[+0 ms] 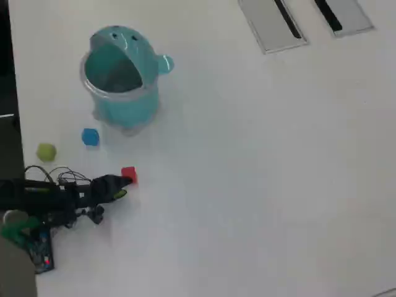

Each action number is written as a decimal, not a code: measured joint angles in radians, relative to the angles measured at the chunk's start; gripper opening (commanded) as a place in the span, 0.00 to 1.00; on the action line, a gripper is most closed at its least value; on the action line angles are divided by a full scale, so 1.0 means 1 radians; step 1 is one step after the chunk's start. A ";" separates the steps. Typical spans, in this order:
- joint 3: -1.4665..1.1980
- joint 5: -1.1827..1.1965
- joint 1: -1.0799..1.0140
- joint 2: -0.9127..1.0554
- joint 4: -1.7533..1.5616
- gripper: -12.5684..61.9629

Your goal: Grasp RGB lego blocks and put them in the bin one by one.

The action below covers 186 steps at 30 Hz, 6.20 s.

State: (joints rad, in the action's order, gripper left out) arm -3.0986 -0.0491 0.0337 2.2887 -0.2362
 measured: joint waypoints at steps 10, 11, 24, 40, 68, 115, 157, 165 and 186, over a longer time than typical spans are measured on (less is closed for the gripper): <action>0.000 0.000 0.000 0.000 0.000 0.63; 0.000 0.000 0.000 0.000 0.000 0.63; 0.000 0.000 0.000 0.000 0.000 0.63; 0.000 0.000 0.026 0.000 0.000 0.63; 0.000 -0.170 -0.020 0.000 0.000 0.61; 0.388 -0.925 -0.152 0.000 0.179 0.64; 1.167 -1.993 0.348 0.002 1.233 0.65; 1.167 -2.115 0.319 0.002 1.310 0.64; 0.887 -2.172 0.462 -0.021 1.282 0.59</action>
State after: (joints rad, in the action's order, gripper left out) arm -2.2120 -2.2212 0.4955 2.2672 1.0462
